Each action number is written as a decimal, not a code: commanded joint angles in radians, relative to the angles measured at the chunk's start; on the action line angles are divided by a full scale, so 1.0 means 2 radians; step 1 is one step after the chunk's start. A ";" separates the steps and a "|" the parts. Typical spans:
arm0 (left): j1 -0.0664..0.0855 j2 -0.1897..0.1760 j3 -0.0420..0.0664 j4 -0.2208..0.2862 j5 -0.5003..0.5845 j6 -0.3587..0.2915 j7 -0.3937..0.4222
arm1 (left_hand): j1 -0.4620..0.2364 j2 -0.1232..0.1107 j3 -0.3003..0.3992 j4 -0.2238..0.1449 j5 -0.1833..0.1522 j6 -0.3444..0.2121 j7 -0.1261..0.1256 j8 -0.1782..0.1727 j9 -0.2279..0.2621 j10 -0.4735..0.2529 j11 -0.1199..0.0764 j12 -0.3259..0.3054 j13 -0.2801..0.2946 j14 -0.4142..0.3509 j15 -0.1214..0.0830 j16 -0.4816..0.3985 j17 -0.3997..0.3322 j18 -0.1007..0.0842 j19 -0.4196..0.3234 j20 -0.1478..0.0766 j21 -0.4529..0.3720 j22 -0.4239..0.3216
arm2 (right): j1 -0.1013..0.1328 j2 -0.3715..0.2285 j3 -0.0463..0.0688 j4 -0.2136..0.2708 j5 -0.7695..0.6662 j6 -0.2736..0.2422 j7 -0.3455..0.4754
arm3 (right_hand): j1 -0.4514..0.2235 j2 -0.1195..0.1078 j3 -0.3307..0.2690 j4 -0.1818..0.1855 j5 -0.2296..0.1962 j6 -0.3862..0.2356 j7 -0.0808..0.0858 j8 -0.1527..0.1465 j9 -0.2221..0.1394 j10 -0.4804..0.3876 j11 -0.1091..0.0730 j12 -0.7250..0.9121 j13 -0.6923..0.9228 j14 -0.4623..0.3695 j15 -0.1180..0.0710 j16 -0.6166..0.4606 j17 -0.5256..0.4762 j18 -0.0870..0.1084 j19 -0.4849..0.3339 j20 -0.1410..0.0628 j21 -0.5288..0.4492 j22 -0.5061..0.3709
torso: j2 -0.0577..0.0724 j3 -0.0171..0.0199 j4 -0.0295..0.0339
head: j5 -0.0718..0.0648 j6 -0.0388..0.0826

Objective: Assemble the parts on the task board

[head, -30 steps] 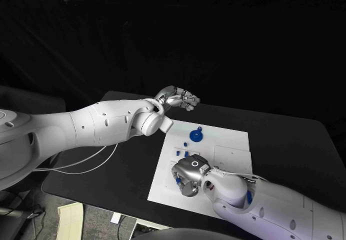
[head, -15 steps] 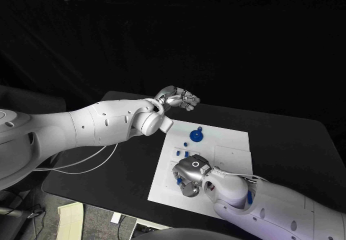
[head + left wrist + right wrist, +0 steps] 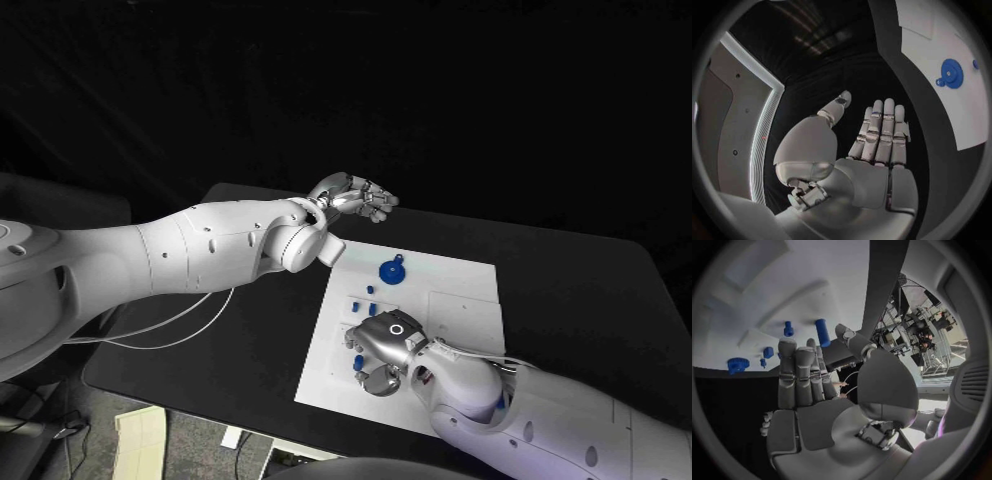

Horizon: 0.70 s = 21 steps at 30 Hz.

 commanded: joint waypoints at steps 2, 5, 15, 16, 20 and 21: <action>0.001 0.000 0.000 0.001 0.003 0.005 0.002 | -0.005 -0.002 -0.001 0.003 0.002 -0.002 0.000 0.002 0.000 -0.003 -0.001 0.003 -0.001 0.002 0.000 -0.003 0.001 0.009 0.004 0.000 -0.003 0.001 | 0.000 -0.006 0.000 0.004 0.011 -0.050 -0.013 | -0.006 -0.001 -0.004 -0.003 -0.007 -0.008 0.003 -0.004 -0.002 -0.017 0.008 -0.001 -0.004 -0.007 0.002 0.000 -0.001 0.042 -0.005 -0.001 -0.004 -0.001 | 0.000 -0.0003 0.0004 | -0.001 0.001; 0.001 -0.001 0.000 0.002 0.003 0.005 0.002 | -0.005 -0.002 -0.001 0.003 0.002 -0.003 0.000 0.002 -0.001 -0.003 -0.001 0.003 -0.001 0.002 0.000 -0.003 0.001 0.009 0.004 0.000 -0.003 0.001 | 0.002 -0.020 0.001 0.020 0.019 -0.082 -0.022 | -0.010 -0.001 -0.006 -0.003 -0.019 -0.013 0.004 -0.005 -0.002 -0.023 0.009 -0.001 -0.007 -0.012 0.005 -0.001 -0.002 0.042 -0.008 0.001 -0.007 -0.001 | 0.000 -0.0005 0.0003 | -0.001 0.001; 0.001 -0.005 0.000 0.003 0.003 0.004 0.002 | -0.005 -0.002 -0.001 0.003 0.002 -0.003 0.000 0.002 -0.001 -0.003 -0.001 0.004 -0.001 0.003 0.000 -0.003 0.001 0.009 0.004 0.000 -0.003 0.001 | 0.030 -0.099 0.035 0.092 0.156 -0.087 0.023 | -0.037 -0.001 -0.023 0.008 -0.023 -0.004 0.000 0.004 0.001 -0.015 0.007 0.007 -0.009 -0.016 0.002 0.003 -0.003 0.042 -0.007 0.001 -0.006 0.001 | 0.000 -0.0004 -0.0005 | -0.006 0.006; 0.001 -0.006 0.000 0.002 0.003 0.004 0.003 | -0.005 -0.002 -0.001 0.003 0.002 -0.003 0.000 0.003 -0.001 -0.003 -0.001 0.004 -0.001 0.003 0.000 -0.003 0.001 0.009 0.004 0.000 -0.003 0.001 | 0.034 -0.110 0.040 0.096 0.175 -0.086 0.029 | -0.040 -0.001 -0.022 0.015 -0.023 0.001 -0.002 0.008 0.003 -0.008 0.006 0.010 -0.008 -0.016 0.000 0.004 -0.003 0.042 -0.005 0.001 -0.006 0.001 | 0.000 -0.0004 -0.0006 | -0.008 0.007; 0.001 -0.007 0.000 -0.001 0.005 0.002 0.005 | -0.006 -0.002 -0.001 0.004 0.002 -0.003 0.000 0.003 -0.001 -0.003 -0.001 0.004 -0.001 0.003 0.000 -0.003 0.002 0.009 0.004 0.000 -0.003 0.001 | 0.050 -0.152 0.053 0.100 0.221 -0.077 0.038 | -0.040 0.003 -0.013 0.045 -0.018 0.003 -0.002 0.009 0.003 0.012 -0.002 0.020 -0.002 -0.014 -0.006 0.005 -0.005 0.042 -0.002 0.000 -0.005 0.002 | -0.001 0.0006 -0.0017 | -0.019 0.009; 0.001 -0.006 0.000 -0.002 0.005 0.002 0.005 | -0.006 -0.002 -0.001 0.004 0.002 -0.003 0.000 0.003 -0.001 -0.003 -0.001 0.004 -0.001 0.003 0.000 -0.003 0.002 0.009 0.004 0.000 -0.003 0.001 | 0.052 -0.159 0.054 0.100 0.225 -0.073 0.038 | -0.045 0.004 -0.012 0.054 -0.016 0.000 -0.001 0.007 0.002 0.013 -0.002 0.021 -0.002 -0.013 -0.006 0.005 -0.006 0.042 -0.001 0.000 -0.006 0.002 | -0.001 0.0009 -0.0019 | -0.023 0.010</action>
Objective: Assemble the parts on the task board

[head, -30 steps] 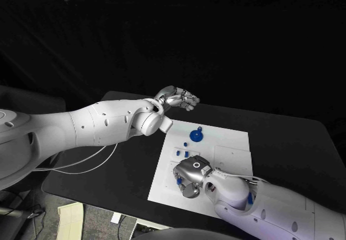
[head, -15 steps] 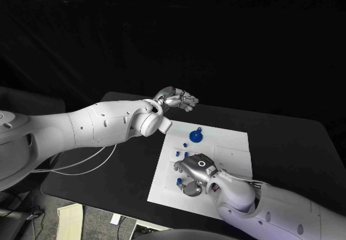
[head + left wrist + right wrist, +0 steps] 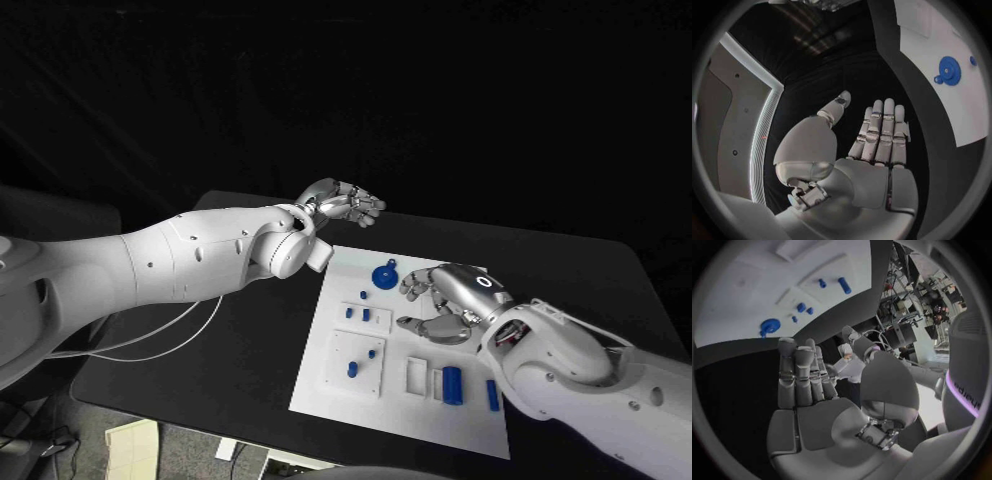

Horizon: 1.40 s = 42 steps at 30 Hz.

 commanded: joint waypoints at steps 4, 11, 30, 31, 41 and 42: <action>0.001 0.004 0.000 -0.006 0.005 0.002 0.008 | -0.003 0.000 0.000 0.002 0.002 -0.002 0.000 0.003 -0.001 -0.003 -0.001 0.002 -0.001 0.003 0.000 -0.002 0.001 0.009 0.004 0.000 -0.003 0.001 | 0.023 -0.048 0.004 -0.009 0.201 0.036 0.018 | 0.012 0.002 0.021 0.038 -0.005 -0.006 0.002 -0.002 -0.002 0.039 -0.012 0.023 0.019 0.002 -0.014 0.003 -0.003 0.043 0.006 -0.004 0.002 0.002 | -0.002 0.0019 -0.0018 | -0.031 0.005; -0.005 0.017 0.000 -0.028 0.012 0.005 0.011 | -0.003 0.000 0.000 0.002 0.002 -0.002 0.000 0.004 -0.001 -0.002 -0.001 0.002 -0.001 0.003 0.000 -0.002 0.001 0.009 0.005 -0.001 -0.004 0.001 | 0.031 -0.077 0.004 -0.030 0.272 0.138 -0.021 | 0.023 0.009 0.012 0.048 -0.005 -0.009 -0.005 -0.001 -0.001 0.057 -0.022 0.063 0.079 0.002 -0.024 0.008 -0.001 0.043 0.006 -0.008 0.006 0.008 | -0.007 0.0055 -0.0052 | -0.063 -0.001; -0.020 0.033 -0.001 -0.045 0.021 0.009 0.012 | -0.003 0.002 0.001 0.003 0.002 -0.003 0.000 0.004 -0.001 -0.002 -0.001 0.003 -0.001 0.004 0.000 -0.003 0.003 0.009 0.005 -0.001 -0.004 0.002 | 0.030 -0.083 -0.034 -0.042 0.355 0.247 -0.126 | -0.036 0.064 -0.037 0.080 -0.004 0.021 -0.030 0.010 0.018 0.017 -0.049 0.420 0.465 0.023 -0.048 0.078 0.055 0.043 0.034 -0.014 0.072 0.017 | -0.027 0.0131 -0.0160 | -0.085 -0.015; -0.021 0.033 -0.001 -0.045 0.021 0.009 0.012 | -0.003 0.002 0.000 0.003 0.002 -0.003 0.000 0.004 -0.001 -0.002 -0.001 0.003 -0.001 0.004 0.000 -0.003 0.003 0.009 0.005 -0.001 -0.004 0.002 | 0.030 -0.082 -0.036 -0.042 0.355 0.247 -0.127 | -0.039 0.066 -0.037 0.079 -0.004 0.021 -0.030 0.010 0.019 0.018 -0.049 0.428 0.470 0.022 -0.049 0.080 0.057 0.043 0.033 -0.013 0.074 0.017 | -0.028 0.0132 -0.0163 | -0.085 -0.016; -0.027 0.040 -0.004 -0.044 0.025 0.012 0.012 | -0.004 0.002 0.000 0.003 0.002 -0.003 0.000 0.004 -0.001 -0.002 -0.001 0.003 -0.001 0.004 0.000 -0.004 0.003 0.009 0.005 -0.001 -0.004 0.002 | 0.014 -0.046 -0.050 -0.063 0.329 0.232 -0.152 | -0.071 0.071 -0.027 0.075 -0.004 0.024 -0.030 0.007 0.027 0.011 -0.049 0.480 0.508 0.019 -0.048 0.088 0.081 0.043 0.032 -0.017 0.094 0.015 | -0.037 0.0109 -0.0190 | -0.091 -0.023; -0.027 0.040 -0.005 -0.043 0.025 0.012 0.012 | -0.004 0.002 0.000 0.003 0.002 -0.003 0.000 0.004 -0.001 -0.002 -0.001 0.003 -0.001 0.004 0.000 -0.004 0.003 0.009 0.005 -0.001 -0.004 0.002 | 0.011 -0.045 -0.050 -0.065 0.326 0.236 -0.154 | -0.072 0.071 -0.026 0.075 -0.004 0.024 -0.030 0.007 0.028 0.011 -0.049 0.482 0.509 0.019 -0.048 0.088 0.082 0.043 0.032 -0.017 0.095 0.015 | -0.038 0.0107 -0.0190 | -0.093 -0.023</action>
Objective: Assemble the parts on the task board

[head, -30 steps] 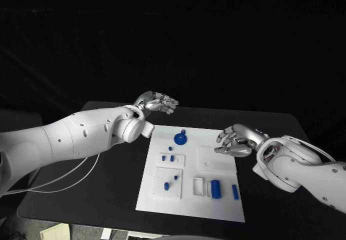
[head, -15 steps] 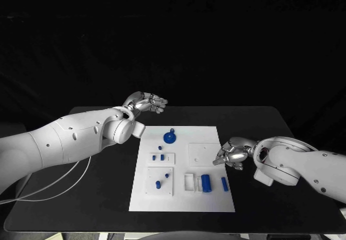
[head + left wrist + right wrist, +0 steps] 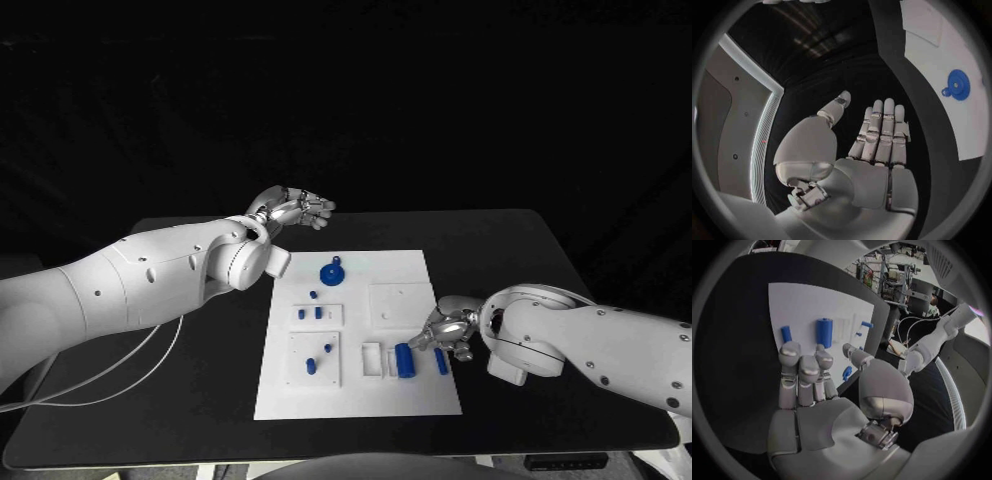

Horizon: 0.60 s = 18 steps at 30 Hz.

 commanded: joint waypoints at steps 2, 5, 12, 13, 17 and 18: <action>-0.001 0.001 -0.001 0.005 0.006 0.008 0.007 | -0.004 0.003 0.000 0.003 0.002 -0.003 0.000 0.002 -0.001 -0.002 -0.001 0.003 -0.001 0.004 0.000 -0.003 0.001 0.009 0.003 0.001 -0.002 0.001 | -0.010 0.007 -0.001 -0.010 -0.024 0.014 -0.028 | -0.009 -0.001 0.003 0.001 0.000 0.005 0.001 0.000 0.001 -0.004 0.000 0.005 0.003 -0.002 0.000 0.001 0.003 0.030 -0.002 -0.003 0.005 0.010 | -0.005 -0.0035 0.0003 | -0.007 -0.004; -0.001 0.001 -0.001 0.006 0.006 0.011 0.007 | -0.004 0.003 0.000 0.003 0.002 -0.003 0.000 0.003 -0.001 -0.002 -0.001 0.003 -0.001 0.004 0.000 -0.003 0.001 0.009 0.003 0.001 -0.003 0.001 | -0.012 0.013 -0.001 -0.017 -0.033 0.012 -0.029 | -0.016 -0.003 0.003 0.002 0.000 0.004 0.001 -0.001 0.002 -0.006 0.000 0.007 0.004 -0.002 0.000 0.001 0.004 0.030 -0.002 -0.003 0.006 0.010 | -0.006 -0.0053 0.0003 | -0.007 -0.006; -0.001 -0.002 -0.002 0.010 0.007 0.011 0.007 | -0.004 0.002 0.000 0.003 0.002 -0.004 0.000 0.003 -0.001 -0.003 -0.001 0.003 -0.001 0.003 0.000 -0.004 0.001 0.009 0.003 0.001 -0.003 0.001 | -0.017 0.023 -0.004 -0.024 -0.039 0.020 -0.033 | -0.027 -0.012 0.006 0.006 0.000 0.006 0.001 -0.001 0.005 -0.009 0.000 0.009 0.005 -0.002 0.000 0.000 0.007 0.030 -0.004 -0.003 0.009 0.010 | -0.006 -0.0060 0.0009 | -0.004 -0.008; -0.001 -0.002 -0.002 0.010 0.007 0.011 0.006 | -0.004 0.002 0.000 0.003 0.002 -0.004 0.000 0.003 -0.001 -0.003 -0.001 0.003 -0.001 0.003 0.000 -0.004 0.001 0.009 0.003 0.001 -0.003 0.001 | -0.018 0.024 -0.004 -0.025 -0.039 0.020 -0.032 | -0.028 -0.013 0.006 0.006 0.000 0.006 0.001 -0.001 0.005 -0.009 0.000 0.009 0.005 -0.002 0.000 0.000 0.008 0.030 -0.004 -0.003 0.009 0.010 | -0.006 -0.0059 0.0011 | -0.004 -0.008; -0.001 -0.004 -0.002 0.010 0.007 0.011 0.006 | -0.005 0.003 0.000 0.003 0.002 -0.004 0.000 0.003 -0.001 -0.003 -0.001 0.003 -0.001 0.003 0.000 -0.004 0.002 0.009 0.003 0.001 -0.003 0.002 | -0.023 0.030 -0.004 -0.026 -0.039 0.016 -0.030 | -0.033 -0.017 0.006 0.008 0.000 0.006 0.001 -0.001 0.006 -0.010 0.000 0.010 0.005 -0.002 0.000 -0.001 0.009 0.030 -0.005 -0.003 0.010 0.010 | -0.005 -0.0061 0.0007 | -0.003 -0.009; -0.001 -0.004 -0.002 0.010 0.007 0.012 0.006 | -0.005 0.003 0.000 0.003 0.002 -0.004 0.000 0.003 -0.001 -0.003 -0.001 0.003 -0.001 0.003 0.000 -0.004 0.002 0.009 0.003 0.001 -0.003 0.002 | -0.023 0.031 -0.004 -0.027 -0.039 0.017 -0.030 | -0.036 -0.019 0.007 0.010 0.000 0.006 0.001 -0.002 0.006 -0.010 0.000 0.010 0.005 -0.002 0.000 -0.001 0.009 0.030 -0.005 -0.003 0.011 0.010 | -0.005 -0.0060 0.0005 | -0.002 -0.009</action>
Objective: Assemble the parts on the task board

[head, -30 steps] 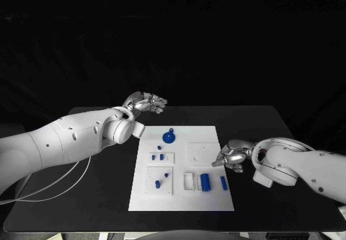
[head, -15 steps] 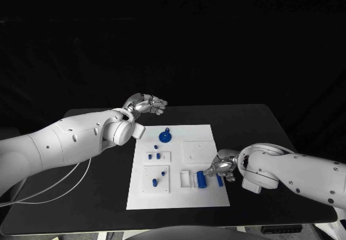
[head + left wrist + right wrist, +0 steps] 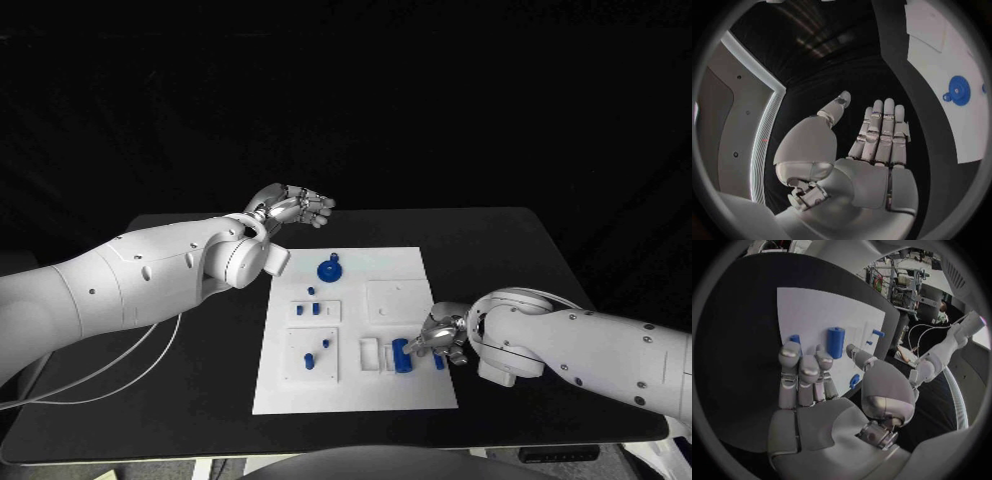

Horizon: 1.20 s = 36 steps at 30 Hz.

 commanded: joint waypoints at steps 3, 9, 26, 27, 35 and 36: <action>0.000 -0.001 0.000 0.002 0.004 0.008 0.006 | -0.003 0.001 -0.001 0.003 0.002 -0.004 0.000 0.003 -0.001 -0.003 -0.001 0.003 -0.001 0.003 0.000 -0.003 0.001 0.009 0.003 0.001 -0.003 0.001 | -0.004 0.009 0.000 -0.004 -0.009 0.015 -0.003 | -0.009 -0.001 0.001 0.005 0.000 0.004 0.001 -0.002 0.002 -0.004 0.000 0.003 0.001 -0.002 0.000 -0.001 0.002 0.030 -0.002 0.000 0.004 0.009 | 0.000 -0.0001 -0.0006 | 0.003 -0.001; 0.000 -0.003 0.000 0.003 0.004 0.008 0.006 | -0.003 0.001 -0.001 0.003 0.002 -0.004 0.000 0.003 -0.001 -0.003 -0.001 0.003 -0.001 0.003 0.000 -0.003 0.001 0.009 0.003 0.001 -0.004 0.001 | -0.008 0.015 -0.001 -0.011 -0.011 0.014 -0.002 | -0.009 -0.002 0.001 0.005 0.000 0.004 0.000 -0.001 0.002 -0.004 0.000 0.003 0.001 -0.002 0.000 -0.001 0.002 0.030 -0.002 0.000 0.004 0.009 | 0.001 -0.0004 -0.0006 | 0.006 -0.002; 0.000 -0.005 0.000 0.003 0.004 0.009 0.004 | -0.003 0.001 -0.001 0.003 0.002 -0.004 0.000 0.003 -0.001 -0.003 -0.001 0.003 -0.001 0.003 0.000 -0.003 0.001 0.009 0.003 0.001 -0.004 0.001 | -0.012 0.033 -0.002 -0.030 0.015 0.017 0.001 | -0.003 0.003 0.006 -0.003 0.000 0.007 0.000 -0.001 0.005 -0.003 0.000 0.005 0.001 -0.001 -0.001 -0.002 0.005 0.030 -0.002 -0.002 0.007 0.010 | 0.001 -0.0011 -0.0018 | 0.008 0.000; 0.000 -0.005 0.000 0.003 0.004 0.009 0.004 | -0.004 0.001 -0.001 0.003 0.002 -0.004 0.000 0.003 -0.001 -0.003 -0.001 0.003 -0.001 0.003 0.000 -0.003 0.002 0.009 0.003 0.001 -0.004 0.001 | -0.012 0.034 -0.002 -0.030 0.015 0.017 0.001 | -0.003 0.005 0.007 -0.004 0.000 0.008 -0.001 0.000 0.005 -0.003 -0.001 0.005 0.001 -0.001 -0.001 -0.002 0.006 0.030 -0.002 -0.002 0.008 0.010 | 0.001 -0.0011 -0.0019 | 0.008 -0.001; 0.000 -0.004 0.000 0.003 0.004 0.009 0.004 | -0.004 0.001 -0.001 0.003 0.002 -0.004 0.000 0.003 -0.001 -0.003 -0.001 0.003 -0.001 0.003 0.000 -0.004 0.002 0.009 0.003 0.001 -0.004 0.002 | -0.012 0.038 -0.002 -0.031 0.017 0.022 -0.001 | 0.000 0.016 0.007 -0.020 0.000 0.013 -0.002 0.001 0.008 -0.003 -0.002 0.006 0.000 0.000 -0.002 -0.002 0.009 0.030 -0.003 -0.001 0.012 0.010 | 0.001 -0.0013 -0.0018 | 0.010 -0.002; 0.000 -0.004 0.000 0.003 0.004 0.009 0.005 | -0.004 0.001 -0.001 0.003 0.002 -0.004 0.000 0.003 -0.001 -0.003 -0.001 0.003 -0.001 0.003 0.000 -0.004 0.002 0.009 0.003 0.001 -0.004 0.002 | -0.012 0.038 -0.002 -0.032 0.021 0.022 -0.002 | 0.002 0.021 0.007 -0.025 0.000 0.014 -0.002 0.001 0.008 -0.003 -0.002 0.007 0.000 0.000 -0.002 -0.002 0.010 0.030 -0.003 -0.001 0.013 0.010 | 0.001 -0.0014 -0.0019 | 0.010 -0.002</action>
